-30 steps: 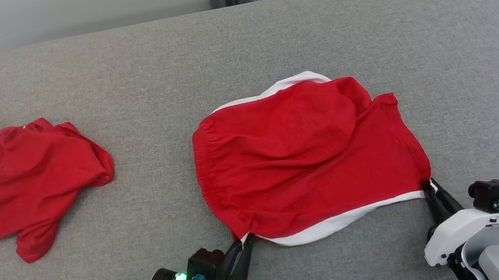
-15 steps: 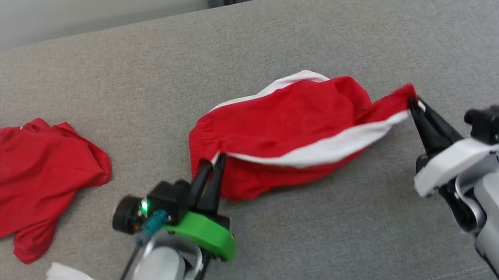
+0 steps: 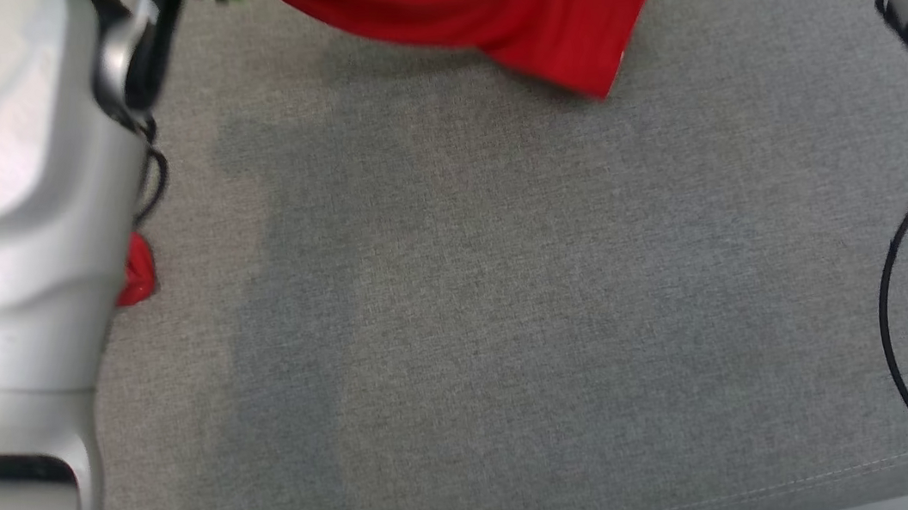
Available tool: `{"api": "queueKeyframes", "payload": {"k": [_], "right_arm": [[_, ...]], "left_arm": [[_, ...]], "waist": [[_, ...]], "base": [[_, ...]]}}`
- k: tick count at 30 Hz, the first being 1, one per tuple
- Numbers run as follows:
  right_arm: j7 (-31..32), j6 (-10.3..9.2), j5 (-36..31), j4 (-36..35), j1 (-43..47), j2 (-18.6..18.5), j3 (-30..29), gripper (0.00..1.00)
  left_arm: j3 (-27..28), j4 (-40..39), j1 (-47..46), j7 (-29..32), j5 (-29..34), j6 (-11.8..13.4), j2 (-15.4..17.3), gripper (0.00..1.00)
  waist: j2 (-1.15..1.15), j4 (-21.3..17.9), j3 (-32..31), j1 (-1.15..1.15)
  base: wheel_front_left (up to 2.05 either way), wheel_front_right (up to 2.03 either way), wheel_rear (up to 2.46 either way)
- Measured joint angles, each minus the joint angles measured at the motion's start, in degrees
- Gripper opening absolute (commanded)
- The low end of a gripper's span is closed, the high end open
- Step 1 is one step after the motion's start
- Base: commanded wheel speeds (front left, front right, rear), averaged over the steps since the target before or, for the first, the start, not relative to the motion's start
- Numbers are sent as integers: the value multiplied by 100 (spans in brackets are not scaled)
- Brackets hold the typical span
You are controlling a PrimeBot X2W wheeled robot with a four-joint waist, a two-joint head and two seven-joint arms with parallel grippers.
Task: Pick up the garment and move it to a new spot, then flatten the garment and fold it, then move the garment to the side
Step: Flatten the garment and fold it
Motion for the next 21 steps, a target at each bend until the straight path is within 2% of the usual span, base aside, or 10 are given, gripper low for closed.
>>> {"api": "queueKeyframes", "payload": {"k": [5, 11, 16, 21], "right_arm": [[-79, 0, 77, 628, -1268, 120, 40, 0], [-220, 0, 288, 1005, -1940, 141, 291, 0], [-337, -1, 714, 1114, -1662, 123, 537, 0], [-523, -1, 1100, 929, -634, 111, 922, 0]], "left_arm": [[38, 702, -1328, -45, -318, 0, 51, 0], [-191, 1162, -2122, -366, -531, 0, -94, 0], [-521, 1241, -1992, -575, -783, 0, -108, 0], [-725, 1013, -813, -672, -787, -1, 221, 0]], "waist": [[0, -38, 452, 0], [0, -119, 766, 0], [0, -214, 874, 0], [0, -318, 792, -1]], "base": [[0, 0, 0], [0, 0, 0], [0, 0, 0], [0, 0, 0]]}}
